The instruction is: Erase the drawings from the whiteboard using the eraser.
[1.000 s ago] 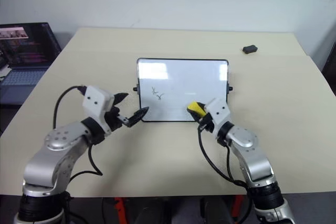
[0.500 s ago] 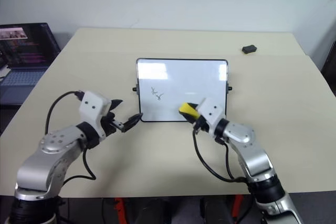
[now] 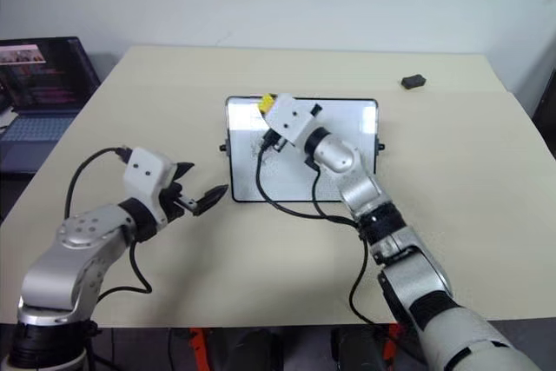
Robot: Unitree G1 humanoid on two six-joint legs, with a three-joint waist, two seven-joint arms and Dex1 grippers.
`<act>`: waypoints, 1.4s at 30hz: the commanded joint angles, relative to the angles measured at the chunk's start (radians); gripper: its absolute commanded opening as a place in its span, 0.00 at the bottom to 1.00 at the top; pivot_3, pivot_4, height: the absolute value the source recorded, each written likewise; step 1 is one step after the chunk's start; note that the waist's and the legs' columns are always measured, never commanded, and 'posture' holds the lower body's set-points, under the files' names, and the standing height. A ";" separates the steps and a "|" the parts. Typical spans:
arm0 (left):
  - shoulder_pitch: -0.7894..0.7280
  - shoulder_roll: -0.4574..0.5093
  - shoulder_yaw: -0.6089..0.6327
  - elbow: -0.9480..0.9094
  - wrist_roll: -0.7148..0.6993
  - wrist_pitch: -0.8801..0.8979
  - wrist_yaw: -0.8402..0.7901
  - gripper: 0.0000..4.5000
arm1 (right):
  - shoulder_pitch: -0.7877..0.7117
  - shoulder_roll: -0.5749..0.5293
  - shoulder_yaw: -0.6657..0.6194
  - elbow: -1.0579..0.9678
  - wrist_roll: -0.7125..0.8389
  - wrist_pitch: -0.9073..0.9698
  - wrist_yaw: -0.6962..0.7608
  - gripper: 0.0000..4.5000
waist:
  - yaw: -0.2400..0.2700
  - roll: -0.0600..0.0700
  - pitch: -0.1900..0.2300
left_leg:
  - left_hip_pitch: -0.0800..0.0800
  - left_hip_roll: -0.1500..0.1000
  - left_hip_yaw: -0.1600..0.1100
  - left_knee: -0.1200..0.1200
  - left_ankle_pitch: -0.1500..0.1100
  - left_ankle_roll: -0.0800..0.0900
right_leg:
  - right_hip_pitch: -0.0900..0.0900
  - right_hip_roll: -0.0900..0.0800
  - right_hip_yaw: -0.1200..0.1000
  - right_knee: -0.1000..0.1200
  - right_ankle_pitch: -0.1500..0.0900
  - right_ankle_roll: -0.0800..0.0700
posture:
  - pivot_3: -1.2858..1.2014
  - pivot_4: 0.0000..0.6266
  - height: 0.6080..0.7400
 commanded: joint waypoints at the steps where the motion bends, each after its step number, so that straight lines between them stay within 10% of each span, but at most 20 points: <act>1: -0.011 0.013 -0.002 -0.019 0.009 -0.012 -0.006 1.00 | 0.006 0.014 0.018 0.094 -0.024 -0.069 0.008 0.25 | 0.001 0.000 0.000 | -0.001 0.000 0.000 0.000 0.000 0.000 | 0.000 -0.001 0.000 0.000 0.000 0.000 | 0.52 0.24 1.00; 14: -0.016 0.008 -0.015 -0.022 0.006 -0.008 -0.009 1.00 | 0.219 -0.002 0.103 0.001 -0.034 0.028 0.235 0.25 | -0.001 -0.002 -0.003 | 0.011 -0.001 0.001 0.003 0.001 0.000 | 0.005 -0.001 0.001 0.014 0.000 0.000 | 0.52 0.24 1.00; 34: -0.008 0.001 -0.023 -0.048 -0.001 0.001 0.003 1.00 | -0.096 0.114 -0.017 0.181 -0.039 -0.083 -0.006 0.25 | -0.011 -0.002 -0.001 | 0.016 0.000 -0.001 -0.002 0.000 0.000 | 0.015 0.000 0.000 0.001 -0.001 -0.002 | 0.52 0.24 1.00; 42: -0.003 -0.002 -0.024 -0.056 -0.001 0.002 0.006 1.00 | -0.018 0.116 0.043 0.246 -0.070 0.085 0.167 0.25 | -0.016 -0.002 -0.001 | 0.017 0.001 -0.001 -0.002 0.000 0.000 | 0.015 0.000 -0.001 0.001 -0.001 -0.002 | 0.52 0.24 1.00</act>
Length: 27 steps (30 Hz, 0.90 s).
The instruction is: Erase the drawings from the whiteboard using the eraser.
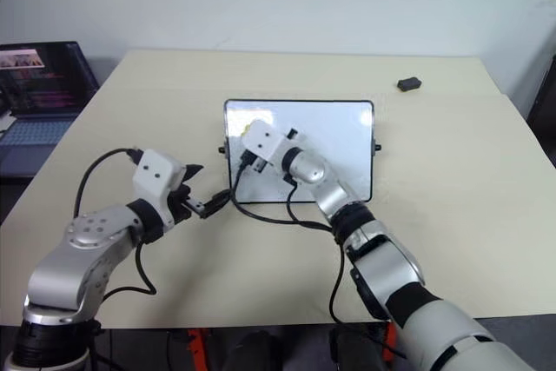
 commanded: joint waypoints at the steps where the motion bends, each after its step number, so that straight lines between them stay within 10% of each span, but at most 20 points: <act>1: -0.002 0.001 0.012 -0.039 0.001 -0.003 0.006 1.00 | 0.079 -0.040 0.041 -0.009 -0.013 0.088 0.130 0.25 | 0.000 0.000 0.000 | 0.001 0.000 0.000 0.000 0.000 0.000 | 0.001 0.000 0.000 0.000 0.000 0.000 | 0.52 0.24 1.00; 8: -0.015 -0.001 0.002 -0.026 0.003 -0.008 0.000 1.00 | 0.148 -0.085 0.081 -0.105 -0.021 0.109 0.202 0.25 | 0.002 0.000 -0.001 | 0.004 -0.001 -0.002 0.001 0.000 0.000 | 0.004 0.000 -0.001 0.003 0.001 0.000 | 0.52 0.24 1.00; 18: -0.030 0.001 -0.008 -0.016 0.000 -0.010 -0.011 1.00 | 0.038 -0.088 -0.041 -0.093 0.000 -0.011 -0.070 0.25 | 0.004 0.000 0.000 | 0.001 -0.001 -0.002 0.001 0.001 0.000 | 0.001 0.000 -0.001 0.001 0.001 0.000 | 0.52 0.24 1.00; 27: -0.034 -0.004 -0.013 -0.013 -0.001 -0.013 -0.009 1.00 | 0.111 -0.104 0.041 -0.108 -0.022 0.096 0.106 0.25 | 0.004 0.000 0.000 | 0.002 0.000 -0.001 0.001 0.000 0.000 | 0.002 0.000 -0.001 0.000 0.000 0.000 | 0.52 0.24 1.00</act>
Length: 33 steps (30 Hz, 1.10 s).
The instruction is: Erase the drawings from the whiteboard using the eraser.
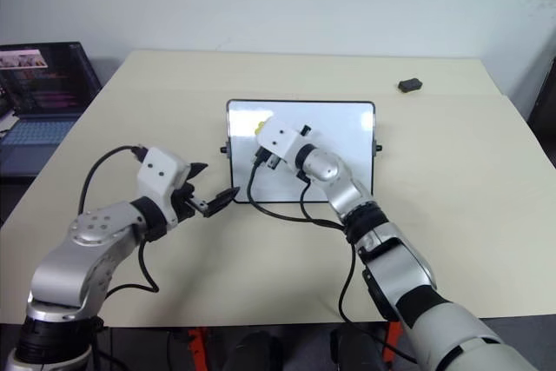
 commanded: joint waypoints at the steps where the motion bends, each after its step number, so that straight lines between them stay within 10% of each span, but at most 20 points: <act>1: -0.014 -0.004 0.002 -0.018 0.000 -0.012 -0.004 1.00 | 0.074 -0.019 0.065 -0.005 -0.026 0.096 0.122 0.25 | -0.001 0.000 0.000 | 0.001 0.000 0.000 0.000 0.000 0.000 | 0.001 0.000 0.000 0.000 0.000 0.000 | 0.52 0.24 1.00; 18: -0.032 0.005 -0.001 -0.024 -0.052 -0.020 -0.081 1.00 | 0.207 -0.081 -0.060 -0.492 0.196 0.370 0.278 0.25 | 0.016 0.001 0.001 | -0.003 0.000 -0.002 0.001 0.000 0.000 | -0.001 0.000 -0.002 -0.001 0.000 0.000 | 0.52 0.24 1.00; 33: -0.202 -0.016 -0.241 0.015 -0.086 -0.151 -0.378 1.00 | 0.821 -0.459 -0.293 -1.369 0.419 0.950 0.319 0.24 | 0.016 0.001 0.001 | -0.020 -0.001 -0.002 0.002 0.000 0.001 | -0.017 0.000 -0.001 -0.001 -0.001 0.002 | 0.52 0.24 1.00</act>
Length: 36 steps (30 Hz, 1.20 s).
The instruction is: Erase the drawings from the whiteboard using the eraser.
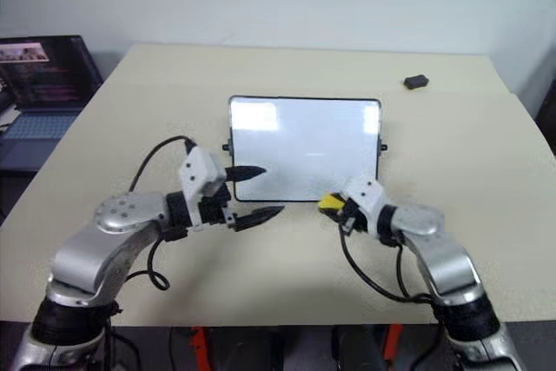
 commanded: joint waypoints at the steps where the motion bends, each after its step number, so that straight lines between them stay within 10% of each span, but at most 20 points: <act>1: -0.036 -0.002 -0.042 0.023 0.010 -0.054 -0.059 1.00 | 0.069 -0.015 -0.090 -0.108 0.035 0.064 -0.062 0.24 | -0.006 0.000 0.000 | 0.001 0.000 0.000 0.000 0.000 0.000 | 0.001 0.001 0.000 0.000 0.000 0.000 | 0.52 0.24 1.00; 12: -0.203 -0.112 -0.203 0.147 0.045 -0.114 -0.193 1.00 | 0.096 0.152 -0.361 -0.017 0.009 0.153 -0.425 0.24 | -0.008 0.000 0.000 | 0.002 0.001 0.004 0.000 0.000 0.000 | 0.000 0.003 0.004 0.001 0.000 0.000 | 0.52 0.24 1.00; 34: -0.171 -0.141 -0.197 0.125 0.067 -0.099 -0.151 1.00 | 0.005 0.222 -0.417 0.128 0.108 0.155 -0.542 0.24 | -0.004 0.001 0.000 | 0.002 0.001 0.004 0.001 0.000 0.000 | 0.000 0.003 0.004 0.002 0.000 0.000 | 0.52 0.24 1.00; 36: -0.165 -0.146 -0.193 0.119 0.063 -0.097 -0.140 1.00 | 0.007 0.216 -0.414 0.130 0.116 0.153 -0.540 0.40 | -0.004 0.001 0.000 | 0.002 0.001 0.004 0.001 0.000 0.000 | 0.000 0.003 0.004 0.002 0.000 0.000 | 0.52 0.24 1.00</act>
